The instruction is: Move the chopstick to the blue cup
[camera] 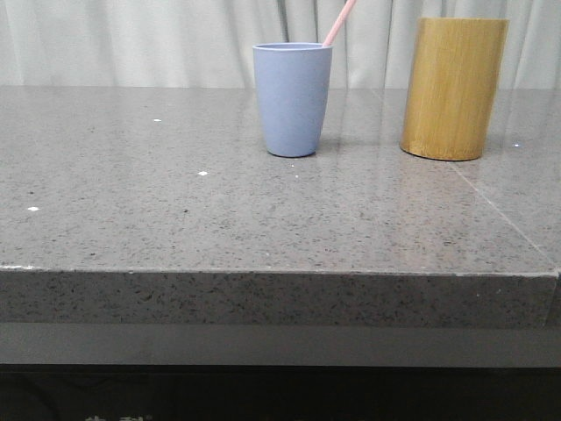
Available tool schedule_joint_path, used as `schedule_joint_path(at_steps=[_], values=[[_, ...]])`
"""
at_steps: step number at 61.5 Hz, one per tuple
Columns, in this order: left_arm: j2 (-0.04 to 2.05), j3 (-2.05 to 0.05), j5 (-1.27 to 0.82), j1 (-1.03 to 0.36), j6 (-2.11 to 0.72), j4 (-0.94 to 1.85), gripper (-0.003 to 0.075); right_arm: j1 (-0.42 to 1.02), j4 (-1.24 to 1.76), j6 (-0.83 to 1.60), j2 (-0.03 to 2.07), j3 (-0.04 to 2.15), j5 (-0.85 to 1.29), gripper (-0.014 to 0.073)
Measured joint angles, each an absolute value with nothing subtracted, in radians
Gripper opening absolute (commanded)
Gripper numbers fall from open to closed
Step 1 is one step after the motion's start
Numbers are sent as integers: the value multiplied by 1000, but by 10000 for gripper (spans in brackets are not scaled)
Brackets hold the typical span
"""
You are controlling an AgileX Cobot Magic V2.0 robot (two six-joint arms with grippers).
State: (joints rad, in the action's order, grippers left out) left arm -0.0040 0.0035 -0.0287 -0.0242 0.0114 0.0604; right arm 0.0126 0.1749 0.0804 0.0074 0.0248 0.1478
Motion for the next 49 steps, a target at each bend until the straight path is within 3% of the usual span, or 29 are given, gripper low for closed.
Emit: schedule_joint_path(at_steps=[49], values=[[-4, 3, -24, -24, 11, 60, -19, 9, 187, 80, -10, -27, 89, -68]])
